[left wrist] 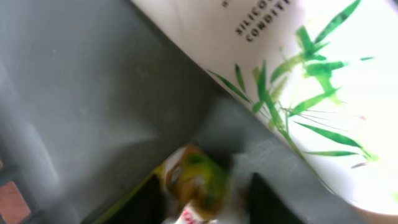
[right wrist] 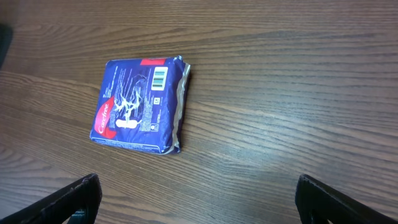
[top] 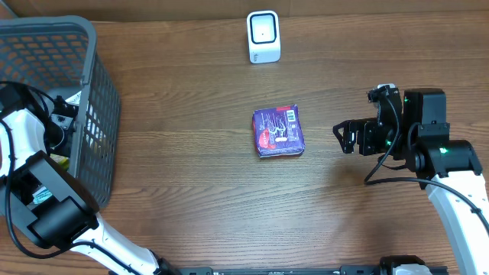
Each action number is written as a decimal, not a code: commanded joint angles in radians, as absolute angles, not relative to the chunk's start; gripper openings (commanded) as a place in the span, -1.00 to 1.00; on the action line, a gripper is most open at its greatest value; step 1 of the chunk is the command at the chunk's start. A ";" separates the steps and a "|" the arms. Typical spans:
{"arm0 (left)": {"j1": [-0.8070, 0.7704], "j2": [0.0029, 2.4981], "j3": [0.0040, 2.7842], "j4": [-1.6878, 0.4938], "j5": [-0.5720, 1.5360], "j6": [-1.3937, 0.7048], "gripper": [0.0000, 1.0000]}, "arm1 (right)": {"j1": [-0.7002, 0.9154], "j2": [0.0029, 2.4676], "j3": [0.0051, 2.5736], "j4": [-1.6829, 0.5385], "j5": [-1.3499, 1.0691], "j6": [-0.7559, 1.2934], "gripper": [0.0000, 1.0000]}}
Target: Scan the item barcode
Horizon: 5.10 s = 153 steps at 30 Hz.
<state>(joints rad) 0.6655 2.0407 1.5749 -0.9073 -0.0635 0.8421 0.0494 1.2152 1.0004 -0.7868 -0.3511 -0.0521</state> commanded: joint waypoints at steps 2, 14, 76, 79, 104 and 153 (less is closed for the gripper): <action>0.673 2.040 1.566 -0.900 0.006 0.842 -0.81 | 0.050 1.213 1.022 -0.784 -0.349 -0.052 1.00; 0.667 2.040 1.572 -0.715 0.139 0.599 -0.92 | 0.051 1.213 1.022 -0.783 -0.349 -0.052 1.00; 0.445 1.975 1.526 -0.464 -0.148 -0.690 0.71 | 0.050 1.213 1.022 -0.784 -0.349 -0.053 1.00; 0.445 1.984 1.506 -0.432 -0.161 -0.689 0.74 | 0.050 1.213 1.022 -0.784 -0.349 -0.053 1.00; 0.445 2.094 1.546 -0.577 -0.053 -0.545 0.71 | 0.051 1.213 1.022 -0.784 -0.349 -0.053 1.00; 0.508 2.176 1.687 -0.546 -0.009 -0.827 0.76 | 0.050 1.213 1.022 -0.783 -0.349 -0.053 1.00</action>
